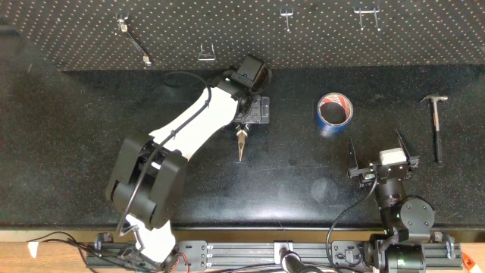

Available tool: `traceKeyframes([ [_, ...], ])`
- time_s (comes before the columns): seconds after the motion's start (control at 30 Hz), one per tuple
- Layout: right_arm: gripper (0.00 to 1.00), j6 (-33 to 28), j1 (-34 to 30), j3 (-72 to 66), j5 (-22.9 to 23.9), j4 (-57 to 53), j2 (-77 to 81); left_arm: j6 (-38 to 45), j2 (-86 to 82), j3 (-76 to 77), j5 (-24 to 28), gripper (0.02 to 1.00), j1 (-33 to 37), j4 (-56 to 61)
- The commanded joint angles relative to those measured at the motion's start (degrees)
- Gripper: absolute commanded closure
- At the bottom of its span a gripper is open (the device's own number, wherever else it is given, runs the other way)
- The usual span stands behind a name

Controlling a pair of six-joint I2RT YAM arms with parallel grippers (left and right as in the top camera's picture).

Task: Place Tools Onto Pegboard

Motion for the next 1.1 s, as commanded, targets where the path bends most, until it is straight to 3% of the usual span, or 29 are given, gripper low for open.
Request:
traceKeyframes([
  [0.03,0.025,-0.4,-0.2,-0.2,0.1,-0.3,-0.4,0.9,1.6,1.2,-1.3,0.023,-0.1,0.3],
  [0.27,0.025,-0.4,-0.2,-0.2,0.1,-0.3,-0.4,0.9,1.6,1.2,-1.3,0.023,-0.1,0.8],
  [0.5,0.025,-0.4,-0.2,-0.2,0.1,-0.3,-0.4,0.6,1.6,1.2,-1.1,0.382,-0.1,1.2],
  [0.6,0.025,-0.4,-0.2,-0.2,0.1,-0.3,-0.4,-0.4,1.6,1.2,-0.8,0.474,-0.1,1.6],
  [0.93,0.025,-0.4,-0.2,-0.2,0.1,-0.3,-0.4,-1.5,1.6,1.2,0.2,0.599,-0.1,1.9],
  [1.0,0.025,-0.4,-0.2,-0.2,0.1,-0.3,-0.4,-1.5,1.6,1.2,0.2,0.68,-0.1,1.9],
  [1.1,0.025,-0.4,-0.2,-0.2,0.1,-0.3,-0.4,-1.5,1.6,1.2,0.2,0.989,-0.1,1.9],
])
